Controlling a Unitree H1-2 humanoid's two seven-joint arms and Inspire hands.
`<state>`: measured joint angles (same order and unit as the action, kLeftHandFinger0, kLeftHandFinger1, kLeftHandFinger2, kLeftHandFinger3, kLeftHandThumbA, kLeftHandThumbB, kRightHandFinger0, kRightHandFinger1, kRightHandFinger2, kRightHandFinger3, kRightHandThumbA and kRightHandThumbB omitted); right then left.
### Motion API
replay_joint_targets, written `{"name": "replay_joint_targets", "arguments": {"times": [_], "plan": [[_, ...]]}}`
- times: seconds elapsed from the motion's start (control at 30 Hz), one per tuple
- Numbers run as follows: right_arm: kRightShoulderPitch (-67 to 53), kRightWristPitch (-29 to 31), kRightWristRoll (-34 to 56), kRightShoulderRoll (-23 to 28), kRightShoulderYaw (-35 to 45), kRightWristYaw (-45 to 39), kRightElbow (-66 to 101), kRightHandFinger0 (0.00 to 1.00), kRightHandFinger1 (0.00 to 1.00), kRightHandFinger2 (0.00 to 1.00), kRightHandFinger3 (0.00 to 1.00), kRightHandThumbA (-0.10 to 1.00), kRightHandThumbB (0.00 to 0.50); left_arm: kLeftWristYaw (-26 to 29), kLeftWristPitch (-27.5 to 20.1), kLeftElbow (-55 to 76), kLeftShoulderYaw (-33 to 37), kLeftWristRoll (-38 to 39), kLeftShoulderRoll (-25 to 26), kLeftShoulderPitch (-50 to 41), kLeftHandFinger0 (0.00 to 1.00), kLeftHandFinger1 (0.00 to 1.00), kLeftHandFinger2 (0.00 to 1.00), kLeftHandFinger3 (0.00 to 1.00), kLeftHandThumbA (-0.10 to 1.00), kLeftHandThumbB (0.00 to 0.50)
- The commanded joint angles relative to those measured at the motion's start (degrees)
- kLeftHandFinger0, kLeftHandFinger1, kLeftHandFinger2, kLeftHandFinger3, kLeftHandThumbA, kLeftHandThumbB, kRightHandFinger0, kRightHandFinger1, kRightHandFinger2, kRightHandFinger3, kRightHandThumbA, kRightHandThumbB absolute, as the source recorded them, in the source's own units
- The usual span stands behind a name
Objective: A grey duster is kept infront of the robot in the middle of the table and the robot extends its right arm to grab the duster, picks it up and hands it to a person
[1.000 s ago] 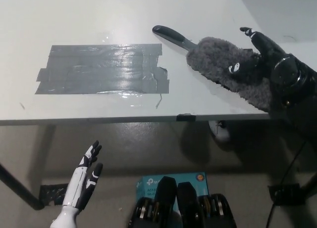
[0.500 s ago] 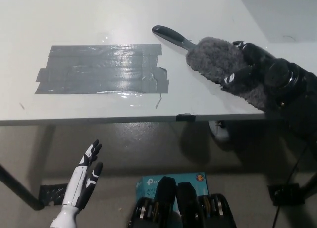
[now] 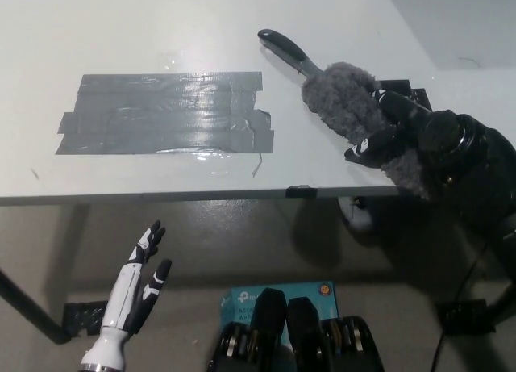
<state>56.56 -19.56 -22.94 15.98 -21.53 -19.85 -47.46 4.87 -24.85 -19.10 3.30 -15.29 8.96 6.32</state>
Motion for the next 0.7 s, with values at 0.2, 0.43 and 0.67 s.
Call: {"name": "replay_joint_targets", "arguments": {"times": [0.2, 0.43, 0.67], "plan": [[3.77, 2.88, -2.01, 0.06, -2.23, 0.23, -8.76, 1.0, 1.0, 1.0, 1.0, 1.0, 0.489, 0.31, -1.45, 1.06, -0.4, 0.3, 0.6, 1.07, 1.0, 1.0, 1.0, 1.0, 0.97, 0.246], [4.08, 3.93, -1.57, 0.11, -2.1, 1.37, -10.16, 1.0, 1.0, 1.0, 1.0, 1.0, 0.5, 0.14, -0.95, 1.29, -0.42, 0.45, 0.46, 1.28, 1.0, 1.0, 1.0, 1.0, 0.96, 0.247], [4.71, 4.39, -2.75, -0.51, -3.21, 2.22, -12.24, 1.0, 1.0, 1.0, 1.0, 1.0, 0.453, 0.25, -0.81, 1.48, -0.52, 0.31, 0.54, 1.48, 1.0, 1.0, 1.0, 1.0, 0.96, 0.245]]}}
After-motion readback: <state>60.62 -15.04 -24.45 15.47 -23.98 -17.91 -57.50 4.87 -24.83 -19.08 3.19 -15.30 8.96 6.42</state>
